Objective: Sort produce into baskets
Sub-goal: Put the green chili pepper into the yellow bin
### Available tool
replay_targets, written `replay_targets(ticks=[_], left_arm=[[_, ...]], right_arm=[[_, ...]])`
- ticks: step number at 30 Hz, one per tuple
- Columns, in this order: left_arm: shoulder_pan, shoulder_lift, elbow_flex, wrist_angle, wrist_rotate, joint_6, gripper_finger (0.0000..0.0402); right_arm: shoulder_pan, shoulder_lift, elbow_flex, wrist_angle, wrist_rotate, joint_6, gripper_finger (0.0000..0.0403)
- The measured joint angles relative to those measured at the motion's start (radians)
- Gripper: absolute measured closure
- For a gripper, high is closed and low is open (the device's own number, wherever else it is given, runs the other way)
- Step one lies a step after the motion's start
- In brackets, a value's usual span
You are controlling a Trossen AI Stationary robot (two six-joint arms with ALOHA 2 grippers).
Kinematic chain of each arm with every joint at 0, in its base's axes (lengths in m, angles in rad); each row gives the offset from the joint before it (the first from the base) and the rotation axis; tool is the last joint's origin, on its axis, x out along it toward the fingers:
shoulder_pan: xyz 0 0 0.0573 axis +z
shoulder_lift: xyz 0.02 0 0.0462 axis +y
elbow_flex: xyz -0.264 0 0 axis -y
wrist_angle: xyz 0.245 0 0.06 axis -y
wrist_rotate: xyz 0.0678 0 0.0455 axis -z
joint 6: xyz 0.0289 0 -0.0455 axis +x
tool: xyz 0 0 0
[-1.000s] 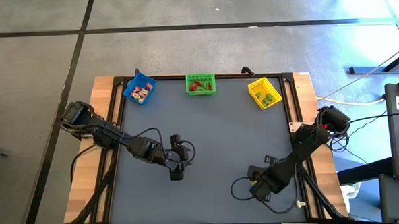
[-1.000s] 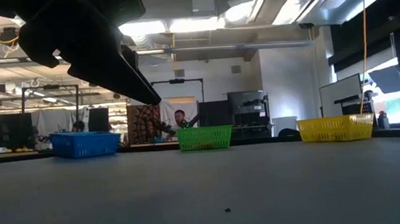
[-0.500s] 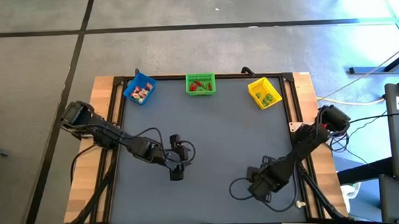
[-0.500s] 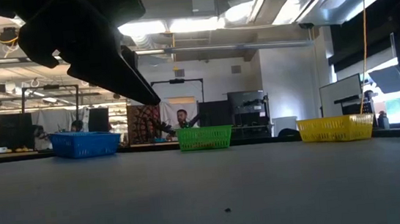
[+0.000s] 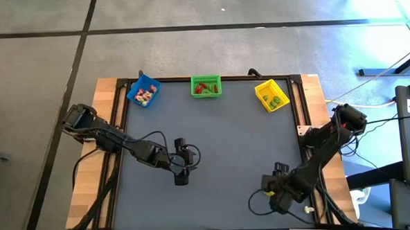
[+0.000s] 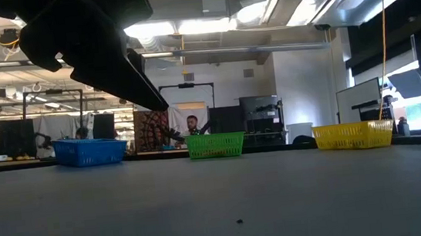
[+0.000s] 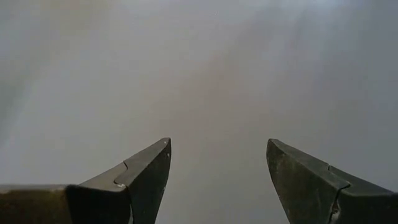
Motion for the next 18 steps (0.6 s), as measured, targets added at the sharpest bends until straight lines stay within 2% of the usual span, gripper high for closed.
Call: replay_targets(ticks=[6, 11, 18], left_arm=[[0.000, 0.000, 0.000, 0.000, 0.000, -0.005, 0.0141], [0.000, 0.000, 0.000, 0.002, 0.000, -0.008, 0.0141], [0.000, 0.000, 0.000, 0.003, 0.000, -0.020, 0.0141]], right_arm=[[0.056, 0.000, -0.016, 0.015, 0.091, 0.058, 0.0165], [0.068, 0.015, -0.052, 0.080, 0.093, 0.080, 0.0165], [0.065, 0.055, -0.096, 0.187, 0.085, 0.014, 0.0165]])
